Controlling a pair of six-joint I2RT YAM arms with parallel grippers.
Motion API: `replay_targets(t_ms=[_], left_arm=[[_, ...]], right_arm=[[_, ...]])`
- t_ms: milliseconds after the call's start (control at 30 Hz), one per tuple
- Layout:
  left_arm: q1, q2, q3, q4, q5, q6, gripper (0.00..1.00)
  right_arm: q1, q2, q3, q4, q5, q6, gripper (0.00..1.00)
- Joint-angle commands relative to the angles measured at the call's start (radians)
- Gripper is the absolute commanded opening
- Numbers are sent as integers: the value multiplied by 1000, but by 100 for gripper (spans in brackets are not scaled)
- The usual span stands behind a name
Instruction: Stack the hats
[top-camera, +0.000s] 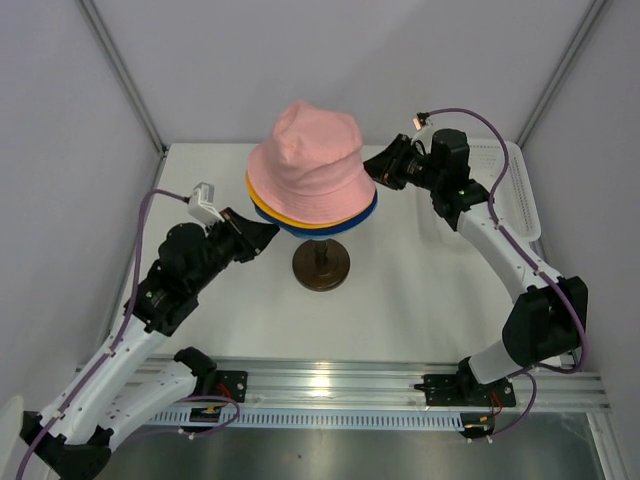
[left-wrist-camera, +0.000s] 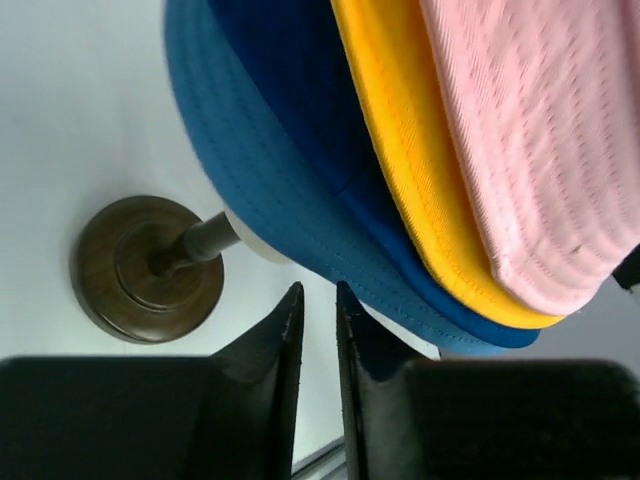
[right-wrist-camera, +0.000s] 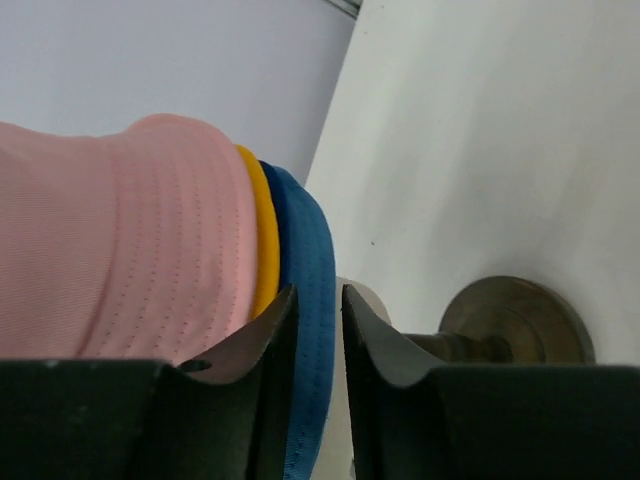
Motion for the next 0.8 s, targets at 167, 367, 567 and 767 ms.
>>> replay_targets(t_ms=[167, 367, 567, 767], left_arm=[[7, -105, 245, -140, -199, 161, 34], [73, -116, 260, -160, -228, 150, 66], [190, -38, 165, -73, -12, 61, 70], [216, 2, 88, -69, 33, 70, 66]], right_arm=[[-41, -76, 76, -166, -19, -148, 65], [-90, -180, 35, -207, 24, -153, 82], [-177, -324, -97, -166, 42, -97, 86], [-271, -433, -112, -338, 128, -273, 100]])
